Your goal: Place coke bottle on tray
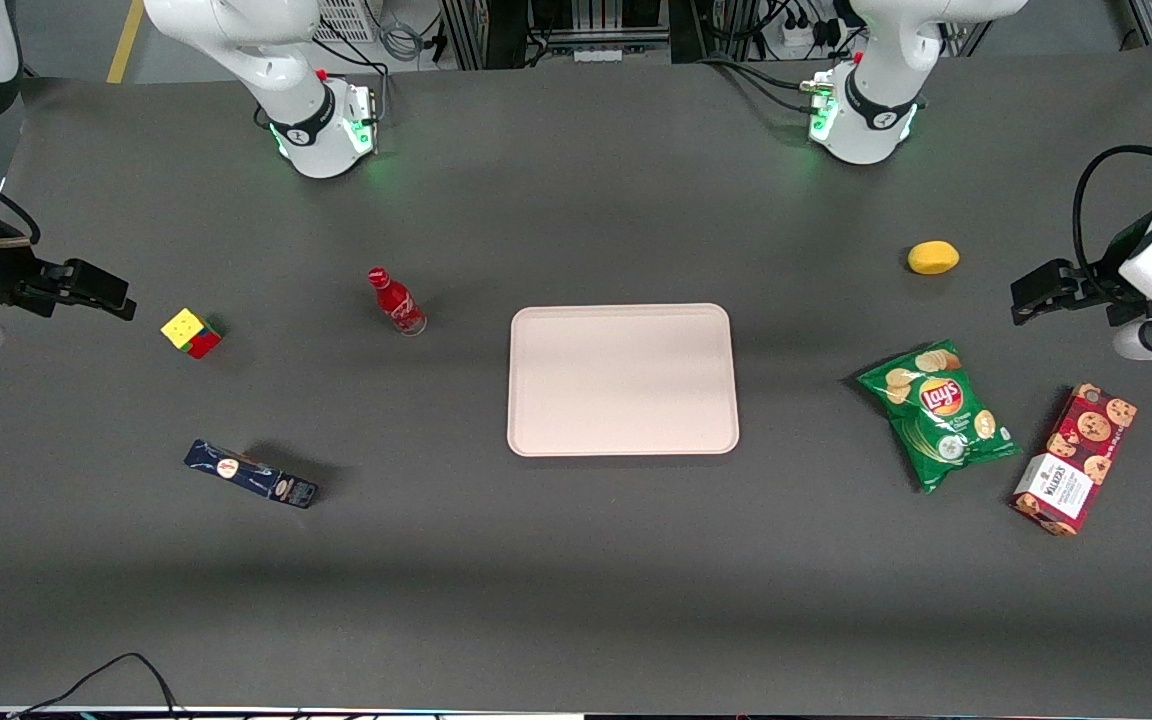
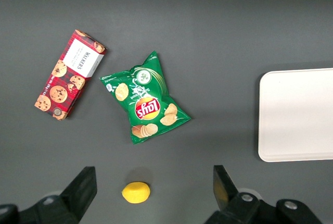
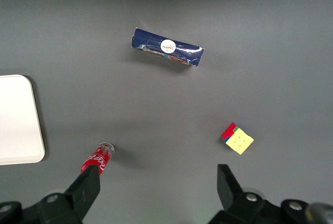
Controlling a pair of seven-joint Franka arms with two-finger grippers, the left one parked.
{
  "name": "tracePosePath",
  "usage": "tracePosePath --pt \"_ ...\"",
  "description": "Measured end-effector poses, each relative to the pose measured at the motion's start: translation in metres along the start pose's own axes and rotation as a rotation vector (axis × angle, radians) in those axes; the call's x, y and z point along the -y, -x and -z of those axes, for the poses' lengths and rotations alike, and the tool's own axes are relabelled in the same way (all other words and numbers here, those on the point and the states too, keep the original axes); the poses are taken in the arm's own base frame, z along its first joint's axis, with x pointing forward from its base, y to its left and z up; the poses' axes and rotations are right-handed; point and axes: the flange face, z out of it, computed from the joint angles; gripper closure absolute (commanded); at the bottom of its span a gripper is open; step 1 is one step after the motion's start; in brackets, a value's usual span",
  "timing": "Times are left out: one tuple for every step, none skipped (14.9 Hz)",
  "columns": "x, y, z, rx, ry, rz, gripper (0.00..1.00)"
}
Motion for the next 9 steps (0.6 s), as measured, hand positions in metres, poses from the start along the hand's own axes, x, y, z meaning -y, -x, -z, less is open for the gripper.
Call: tracePosePath --pt "0.000 0.000 0.000 0.001 0.000 0.000 0.00" --pt "0.000 0.000 -0.001 0.003 0.000 0.000 0.00" --pt "0.000 0.000 -0.003 0.006 0.000 0.000 0.00" --pt "0.000 0.000 -0.004 0.009 0.001 0.000 0.00" --pt "0.000 0.000 -0.006 0.012 0.001 0.001 0.00" --pt "0.001 0.000 -0.007 0.015 0.000 0.002 0.00" --pt "0.004 0.000 -0.010 0.021 -0.008 0.004 0.00" --pt "0.008 0.001 -0.014 0.029 -0.022 0.010 0.00" --pt "0.014 0.002 -0.021 0.034 -0.030 0.018 0.00"
